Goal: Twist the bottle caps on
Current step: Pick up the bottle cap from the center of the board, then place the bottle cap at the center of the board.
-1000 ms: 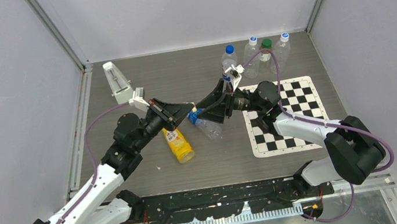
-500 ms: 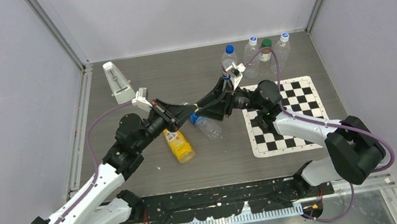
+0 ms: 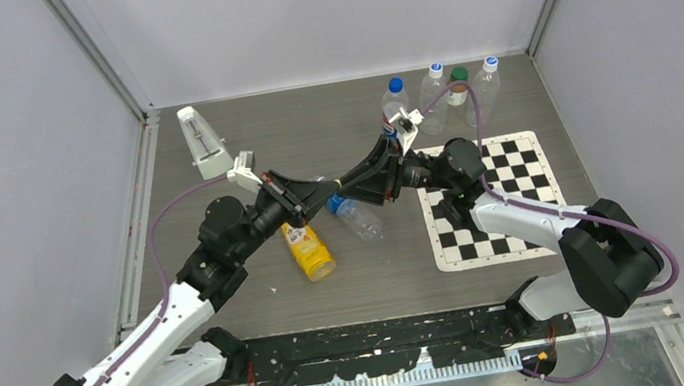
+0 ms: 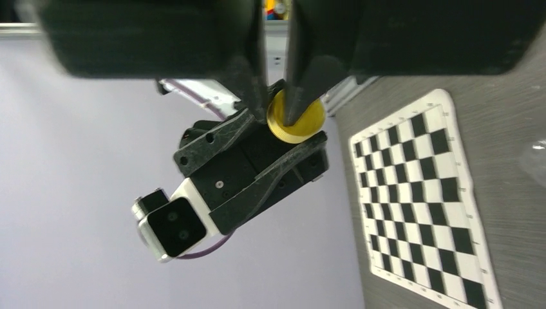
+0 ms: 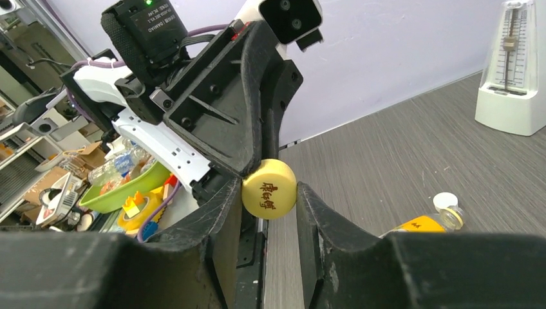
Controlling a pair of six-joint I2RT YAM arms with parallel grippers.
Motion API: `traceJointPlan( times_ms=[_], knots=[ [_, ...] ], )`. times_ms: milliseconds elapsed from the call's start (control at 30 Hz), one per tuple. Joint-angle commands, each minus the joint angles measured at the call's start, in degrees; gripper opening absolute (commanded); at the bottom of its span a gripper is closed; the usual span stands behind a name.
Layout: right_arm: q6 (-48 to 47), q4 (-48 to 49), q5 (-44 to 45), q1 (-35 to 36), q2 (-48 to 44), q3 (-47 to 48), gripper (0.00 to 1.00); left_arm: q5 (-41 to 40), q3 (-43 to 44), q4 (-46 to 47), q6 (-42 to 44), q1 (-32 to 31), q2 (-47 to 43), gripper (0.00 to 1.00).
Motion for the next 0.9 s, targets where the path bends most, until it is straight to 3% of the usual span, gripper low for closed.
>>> traceJointPlan(
  times_ms=[0,67,200,300,400,567,700,867],
  knots=[
    [-1.9,-0.1,-0.8,0.3,-0.8,0.9,0.05,-5.7,1.6,-5.7,6.0,-0.2,-4.3,0.27],
    [-4.3,-3.3,-0.7,0.3,-1.5,0.5,0.04,-9.2,2.9,-12.0,10.4,-0.3,-6.5,0.49],
    [-11.2,-15.3,0.6,0.3,-4.6,-0.2,0.04,-17.8,7.1,-26.2,19.9,-0.2,-9.5,0.80],
    [-19.3,-34.6,3.3,0.3,-8.9,0.9,0.03,-23.2,9.6,-35.8,25.8,-0.2,-10.7,0.98],
    [-28.6,-51.3,10.2,0.4,-12.4,3.1,0.03,-27.8,10.6,-43.2,29.9,-0.2,-11.7,1.00],
    [-31.9,-73.4,20.9,0.7,-16.9,4.3,0.03,-32.3,5.9,-46.4,29.6,-0.2,-16.8,1.00],
    [-29.4,-80.4,30.0,2.0,-19.7,2.5,0.03,-36.3,1.6,-47.3,27.3,-0.2,-21.8,1.00],
    [-27.3,-84.0,42.0,5.1,-21.0,-0.4,0.03,-39.0,2.5,-53.9,27.0,-0.2,-19.3,1.00]
  ],
)
